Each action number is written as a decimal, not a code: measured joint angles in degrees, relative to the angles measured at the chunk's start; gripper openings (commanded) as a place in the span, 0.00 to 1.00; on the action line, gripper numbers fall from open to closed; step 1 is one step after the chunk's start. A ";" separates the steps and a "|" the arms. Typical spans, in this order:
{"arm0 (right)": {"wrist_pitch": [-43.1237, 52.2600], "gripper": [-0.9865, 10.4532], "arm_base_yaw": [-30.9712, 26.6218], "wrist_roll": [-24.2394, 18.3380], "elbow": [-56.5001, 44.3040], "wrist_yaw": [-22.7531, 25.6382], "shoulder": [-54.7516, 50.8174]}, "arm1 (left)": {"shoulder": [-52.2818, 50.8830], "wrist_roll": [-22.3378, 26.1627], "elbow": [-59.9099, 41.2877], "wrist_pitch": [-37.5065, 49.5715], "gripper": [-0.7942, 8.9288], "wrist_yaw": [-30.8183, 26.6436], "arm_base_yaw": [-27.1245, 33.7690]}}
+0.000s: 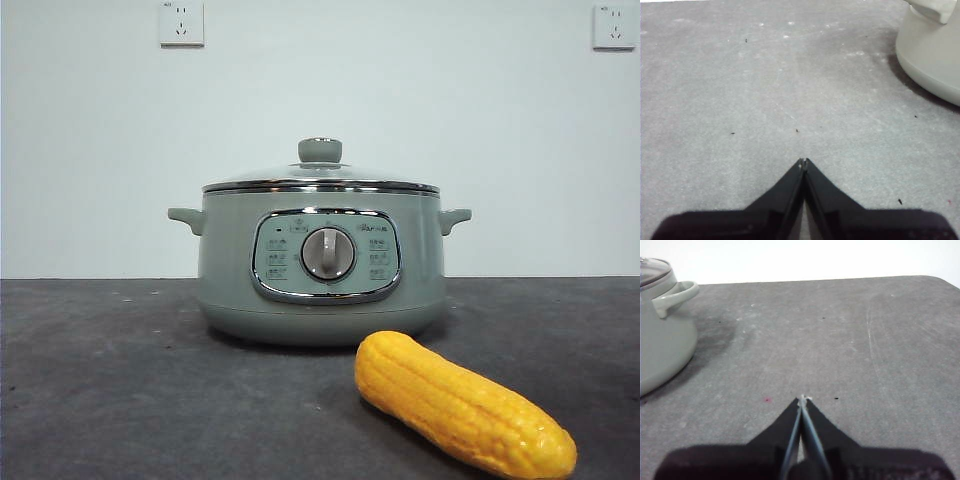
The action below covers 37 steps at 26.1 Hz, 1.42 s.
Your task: Pick up the corn,open the lid,put the corn in the pot,close the lid
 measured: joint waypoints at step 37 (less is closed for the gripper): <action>-13.62 0.09 0.02 15.72 27.52 -12.09 17.70 | 17.90 -12.83 25.20 -4.39 0.08 20.52 0.00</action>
